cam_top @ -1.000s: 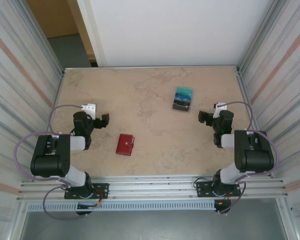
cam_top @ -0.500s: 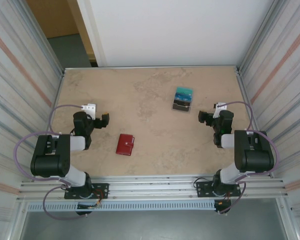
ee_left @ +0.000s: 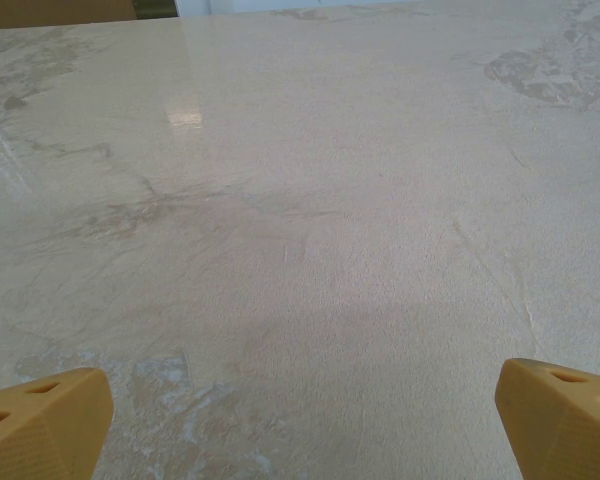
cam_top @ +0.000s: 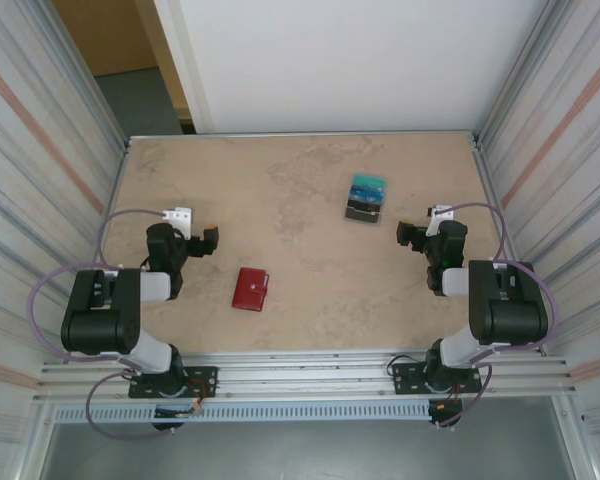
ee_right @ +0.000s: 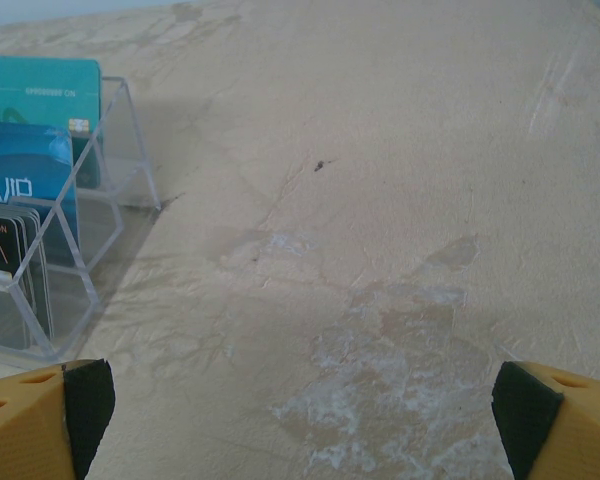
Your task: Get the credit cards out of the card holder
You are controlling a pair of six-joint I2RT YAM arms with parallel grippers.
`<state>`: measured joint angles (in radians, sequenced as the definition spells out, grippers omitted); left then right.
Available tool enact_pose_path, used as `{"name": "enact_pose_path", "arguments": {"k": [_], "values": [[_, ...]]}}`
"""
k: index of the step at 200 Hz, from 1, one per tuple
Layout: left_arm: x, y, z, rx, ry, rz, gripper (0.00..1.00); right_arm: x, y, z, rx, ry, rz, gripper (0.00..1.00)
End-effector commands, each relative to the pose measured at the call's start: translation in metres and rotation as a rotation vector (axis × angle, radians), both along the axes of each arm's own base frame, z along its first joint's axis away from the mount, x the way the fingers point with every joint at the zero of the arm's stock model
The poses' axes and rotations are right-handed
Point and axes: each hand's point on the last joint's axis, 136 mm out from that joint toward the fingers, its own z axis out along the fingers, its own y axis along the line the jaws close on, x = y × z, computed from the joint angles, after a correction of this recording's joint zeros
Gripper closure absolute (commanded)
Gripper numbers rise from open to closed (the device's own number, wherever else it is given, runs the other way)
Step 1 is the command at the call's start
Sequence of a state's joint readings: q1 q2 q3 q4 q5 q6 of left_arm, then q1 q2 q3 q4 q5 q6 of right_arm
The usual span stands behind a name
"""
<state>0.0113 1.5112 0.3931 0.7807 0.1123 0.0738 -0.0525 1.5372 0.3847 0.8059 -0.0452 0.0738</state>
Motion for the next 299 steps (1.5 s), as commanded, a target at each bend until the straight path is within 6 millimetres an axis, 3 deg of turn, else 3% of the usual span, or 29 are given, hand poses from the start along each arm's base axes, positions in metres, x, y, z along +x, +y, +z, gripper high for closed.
{"name": "enact_pose_path", "arguments": {"k": [1, 38, 84, 127, 181, 224, 265, 299], "values": [[0.007, -0.002, 0.009, -0.001, -0.026, -0.006, 0.01, 0.006, -0.003, 0.006, 0.003, -0.014, -0.016, 0.01], [0.006, -0.001, 0.010, -0.004, -0.027, -0.003, 0.01, 0.006, -0.002, 0.006, 0.003, -0.017, -0.014, 0.01], [0.003, 0.005, 0.027, -0.001, -0.042, 0.037, 0.01, 0.007, -0.002, 0.008, 0.004, -0.011, -0.014, 0.01], [-0.007, 0.015, 0.056, -0.006, -0.064, 0.102, 0.01, 0.007, -0.006, 0.014, 0.009, -0.001, -0.037, 0.01], [-0.020, 0.018, 0.094, -0.113, -0.040, 0.167, 0.01, 0.002, -0.023, 0.039, 0.051, 0.059, -0.140, 0.01], [-0.036, 0.014, 0.107, -0.224, -0.030, 0.189, 0.01, -0.002, -0.019, 0.073, 0.174, 0.074, -0.183, 0.01], [-0.055, 0.009, 0.104, -0.315, 0.000, 0.219, 0.01, -0.014, -0.019, 0.088, 0.264, 0.142, -0.260, 0.01], [-0.069, -0.024, 0.106, -0.242, 0.021, 0.140, 0.01, -0.027, -0.014, 0.091, 0.300, 0.167, -0.277, 0.01]]}}
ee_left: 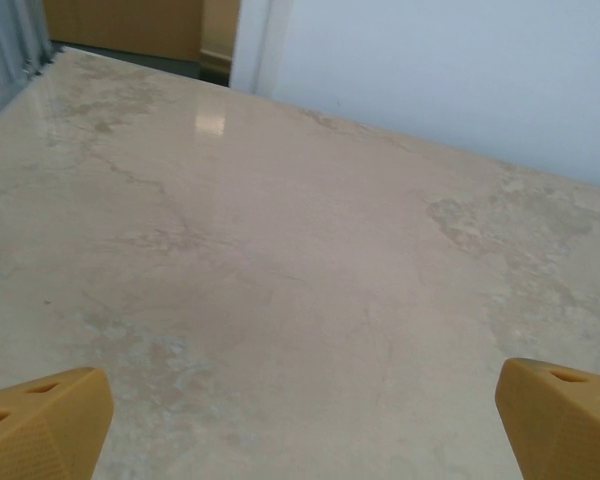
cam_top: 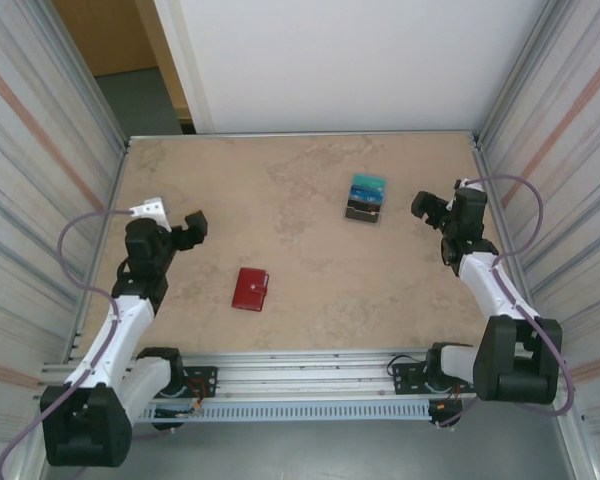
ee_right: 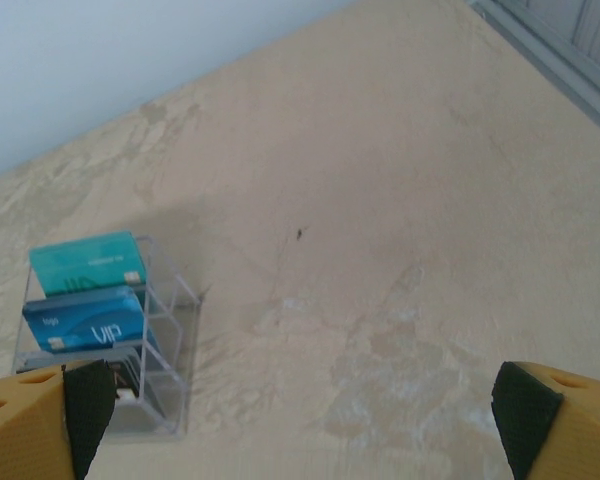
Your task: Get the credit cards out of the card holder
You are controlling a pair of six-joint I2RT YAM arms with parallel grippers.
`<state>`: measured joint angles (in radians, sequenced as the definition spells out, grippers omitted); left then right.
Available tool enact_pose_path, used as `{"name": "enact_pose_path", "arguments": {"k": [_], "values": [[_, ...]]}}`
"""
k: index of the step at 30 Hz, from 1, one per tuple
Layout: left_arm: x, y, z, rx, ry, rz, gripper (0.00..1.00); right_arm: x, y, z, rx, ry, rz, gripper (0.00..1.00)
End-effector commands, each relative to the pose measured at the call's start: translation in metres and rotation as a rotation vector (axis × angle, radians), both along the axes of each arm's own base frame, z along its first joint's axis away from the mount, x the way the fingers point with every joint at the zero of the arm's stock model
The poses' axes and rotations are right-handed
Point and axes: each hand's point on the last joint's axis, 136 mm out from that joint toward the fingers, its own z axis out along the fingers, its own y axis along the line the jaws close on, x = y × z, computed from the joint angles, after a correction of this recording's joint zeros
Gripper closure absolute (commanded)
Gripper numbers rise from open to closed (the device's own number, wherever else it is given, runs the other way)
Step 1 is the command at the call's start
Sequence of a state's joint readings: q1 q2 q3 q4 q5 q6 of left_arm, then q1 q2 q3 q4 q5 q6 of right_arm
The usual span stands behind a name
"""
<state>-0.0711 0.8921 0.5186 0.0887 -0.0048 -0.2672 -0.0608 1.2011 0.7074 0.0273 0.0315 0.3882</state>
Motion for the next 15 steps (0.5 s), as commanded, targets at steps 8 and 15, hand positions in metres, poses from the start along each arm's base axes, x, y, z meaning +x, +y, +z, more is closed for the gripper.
{"name": "enact_pose_path", "arguments": {"k": [8, 15], "values": [[-0.024, -0.062, -0.017, 0.033, 0.061, -0.124, 0.01, -0.016, 0.025, -0.006, 0.094, 0.107, 0.014, 0.03], [-0.038, -0.080, -0.044, -0.034, 0.158, -0.157, 0.01, -0.008, 0.044, -0.014, 0.115, 0.157, 0.072, 0.10]]}}
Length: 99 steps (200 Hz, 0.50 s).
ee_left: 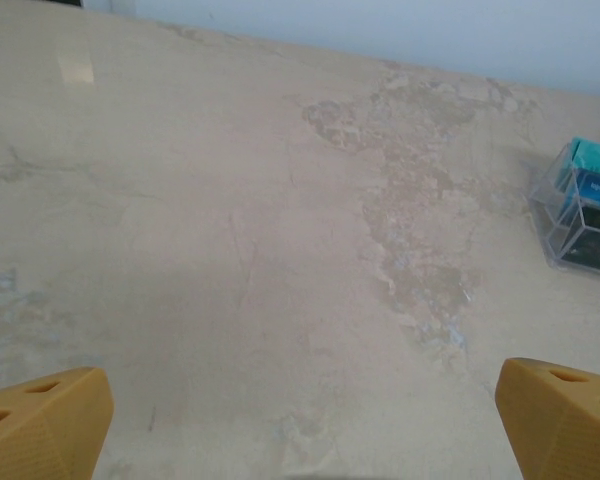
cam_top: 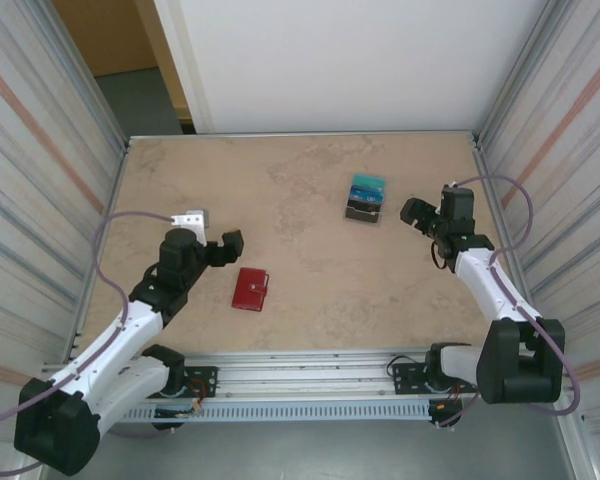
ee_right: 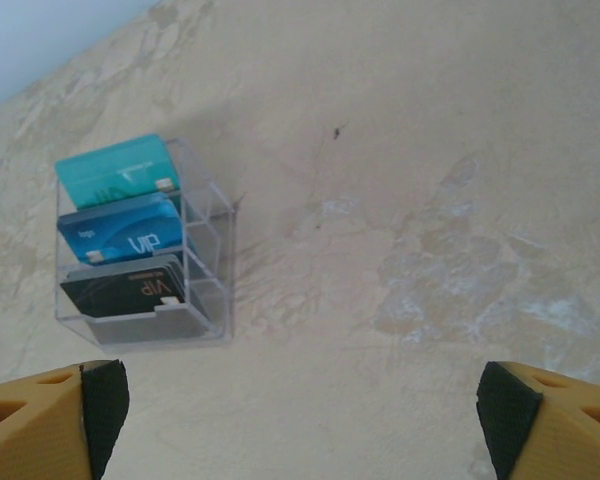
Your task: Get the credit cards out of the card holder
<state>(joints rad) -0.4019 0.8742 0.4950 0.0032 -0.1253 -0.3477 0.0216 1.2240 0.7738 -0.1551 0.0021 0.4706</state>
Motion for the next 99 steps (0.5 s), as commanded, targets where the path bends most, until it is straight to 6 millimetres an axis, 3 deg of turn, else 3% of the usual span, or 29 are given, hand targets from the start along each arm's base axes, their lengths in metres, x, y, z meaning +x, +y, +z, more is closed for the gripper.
{"name": "enact_pose_path", "arguments": {"k": [1, 57, 99], "values": [[-0.010, 0.002, -0.025, -0.028, 0.098, 0.034, 0.01, 0.004, 0.010, 0.001, 0.029, 0.027, 0.018, 0.10], [-0.039, -0.002, -0.067, -0.023, 0.338, 0.003, 0.03, 0.003, 0.020, -0.010, 0.014, 0.054, 0.036, 0.10], [-0.064, -0.015, -0.092, -0.056, 0.465, -0.074, 0.16, 0.000, 0.025, -0.016, 0.009, 0.071, 0.044, 0.09]]}}
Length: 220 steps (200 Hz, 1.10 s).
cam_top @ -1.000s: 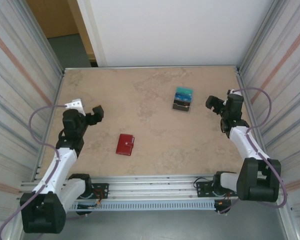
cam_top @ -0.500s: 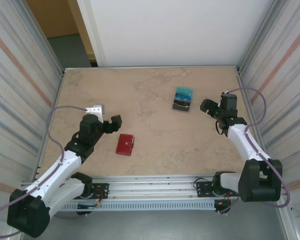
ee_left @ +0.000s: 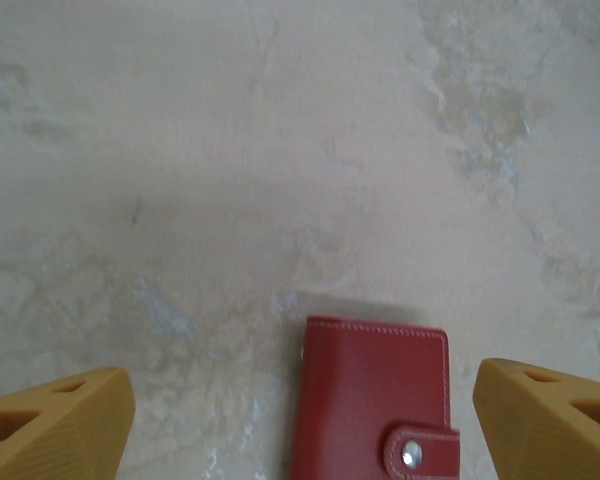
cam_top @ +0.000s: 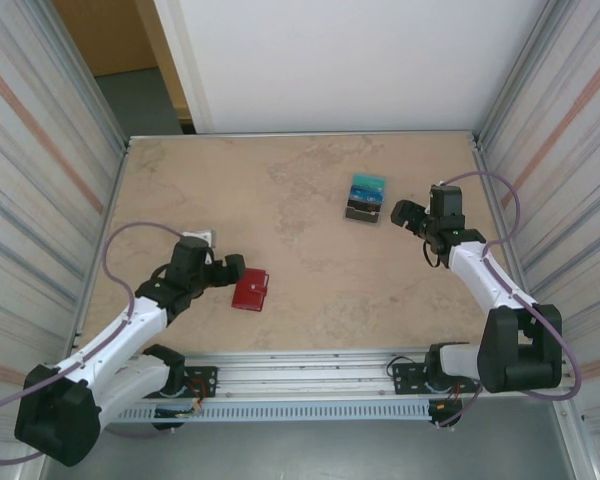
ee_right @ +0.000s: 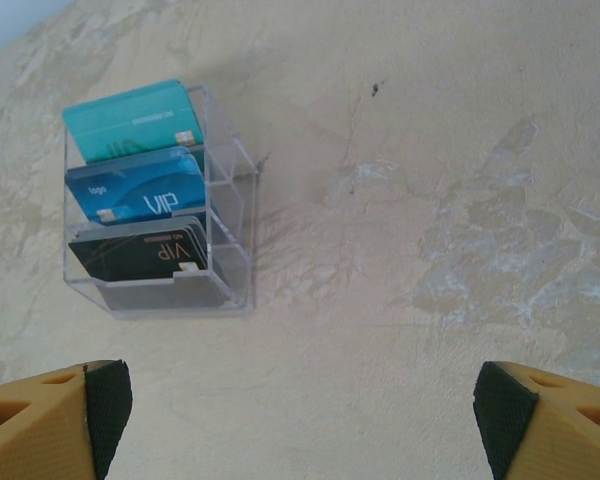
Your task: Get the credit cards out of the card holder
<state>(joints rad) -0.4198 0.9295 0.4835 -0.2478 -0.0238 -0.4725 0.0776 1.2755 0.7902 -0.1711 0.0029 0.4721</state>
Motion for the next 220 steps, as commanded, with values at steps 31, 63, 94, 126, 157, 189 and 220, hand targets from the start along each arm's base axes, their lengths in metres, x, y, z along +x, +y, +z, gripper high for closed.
{"name": "enact_pose_path", "arguments": {"k": [31, 63, 94, 126, 157, 189, 220], "values": [[-0.040, -0.017, -0.042, -0.071, 0.216, -0.070, 0.24, -0.005, 0.011, -0.001, 0.001, 0.015, 0.005, 0.06], [-0.051, -0.017, -0.062, -0.048, 0.284, -0.076, 0.30, -0.011, 0.015, 0.003, -0.021, 0.000, 0.014, 0.01], [-0.056, -0.023, -0.069, -0.045, 0.315, -0.118, 0.33, -0.015, 0.014, 0.006, -0.037, -0.005, 0.009, 0.01], [-0.057, -0.033, -0.076, -0.055, 0.340, -0.157, 0.34, -0.020, 0.011, 0.005, -0.045, -0.006, -0.001, 0.01], [-0.056, -0.041, -0.083, -0.015, 0.364, -0.187, 0.34, -0.023, 0.011, 0.004, -0.044, -0.007, -0.004, 0.01], [-0.059, -0.047, -0.091, 0.021, 0.395, -0.205, 0.37, -0.026, 0.013, 0.005, -0.047, -0.001, 0.000, 0.01], [-0.061, -0.053, -0.092, 0.025, 0.404, -0.211, 0.44, -0.030, 0.014, 0.003, -0.054, 0.035, -0.016, 0.01]]}}
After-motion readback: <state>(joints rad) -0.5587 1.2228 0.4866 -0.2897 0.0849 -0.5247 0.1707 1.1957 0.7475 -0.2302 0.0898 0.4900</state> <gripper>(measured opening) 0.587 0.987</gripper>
